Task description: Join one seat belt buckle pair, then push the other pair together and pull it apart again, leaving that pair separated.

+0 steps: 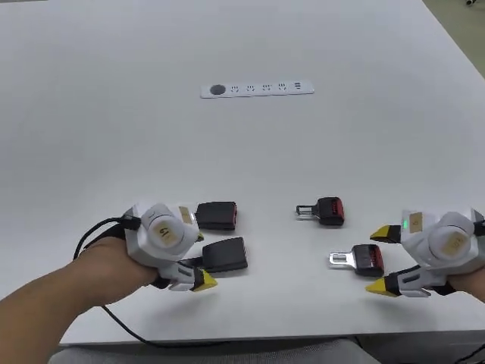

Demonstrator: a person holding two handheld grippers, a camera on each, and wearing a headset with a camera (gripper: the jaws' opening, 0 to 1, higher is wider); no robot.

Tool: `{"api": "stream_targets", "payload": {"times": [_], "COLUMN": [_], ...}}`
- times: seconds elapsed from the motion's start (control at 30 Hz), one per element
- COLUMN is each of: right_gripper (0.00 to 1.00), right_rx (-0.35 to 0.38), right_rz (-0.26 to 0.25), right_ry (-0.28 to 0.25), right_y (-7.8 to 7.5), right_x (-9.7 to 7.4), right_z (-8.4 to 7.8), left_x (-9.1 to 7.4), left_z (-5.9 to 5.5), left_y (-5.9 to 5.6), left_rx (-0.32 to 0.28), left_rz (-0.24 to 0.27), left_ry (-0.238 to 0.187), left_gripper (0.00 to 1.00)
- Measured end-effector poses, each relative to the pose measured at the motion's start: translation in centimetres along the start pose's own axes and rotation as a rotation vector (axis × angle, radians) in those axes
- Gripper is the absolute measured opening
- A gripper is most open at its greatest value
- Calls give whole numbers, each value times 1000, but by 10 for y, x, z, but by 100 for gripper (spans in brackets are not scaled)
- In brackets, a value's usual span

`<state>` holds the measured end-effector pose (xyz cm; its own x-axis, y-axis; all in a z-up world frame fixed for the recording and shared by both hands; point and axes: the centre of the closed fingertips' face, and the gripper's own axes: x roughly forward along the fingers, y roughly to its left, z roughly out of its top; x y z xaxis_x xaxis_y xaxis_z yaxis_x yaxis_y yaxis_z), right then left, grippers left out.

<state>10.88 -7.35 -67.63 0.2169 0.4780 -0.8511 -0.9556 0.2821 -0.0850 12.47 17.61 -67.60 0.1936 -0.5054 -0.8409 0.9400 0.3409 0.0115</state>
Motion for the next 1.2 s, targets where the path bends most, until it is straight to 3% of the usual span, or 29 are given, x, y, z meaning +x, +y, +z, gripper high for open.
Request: {"api": "stream_targets", "payload": {"times": [0.1, 0.2, 0.3, 0.5, 0.8, 0.9, 0.93, 0.97, 1.2], "right_gripper": [47, 48, 46, 35, 35, 34, 34, 34, 34], "right_rx": [-8, 20, 3, -11, -35, -44, -41, -52, -60], "right_rz": [14, 30, 42, 92, 130, 143, 147, 152, 143], "right_ry": [12, 35, 37, 46, 32, 23, 19, 18, 46], "right_y": [-4, -6, -8, -5, -4, -6, -7, -7, -3], "right_x": [5, 7, 12, 17, 20, 20, 20, 20, 19], "right_z": [-3, -6, -10, -12, -12, -13, -13, -14, -11], "left_x": [6, 10, 13, 18, 21, 24, 26, 24, 23], "left_z": [4, 10, 15, 14, 11, 4, 12, 10, 11], "left_y": [2, -4, -6, -7, -9, -6, -10, -7, -12], "left_rx": [18, 42, 56, 94, 149, 233, 214, 152, 198], "left_rz": [-17, -63, -76, -101, -112, -92, -112, -98, -101], "left_ry": [2, 5, 17, 25, 42, 80, 31, 41, 36], "left_gripper": [46, 42, 42, 42, 38, 36, 36, 36, 35]}}
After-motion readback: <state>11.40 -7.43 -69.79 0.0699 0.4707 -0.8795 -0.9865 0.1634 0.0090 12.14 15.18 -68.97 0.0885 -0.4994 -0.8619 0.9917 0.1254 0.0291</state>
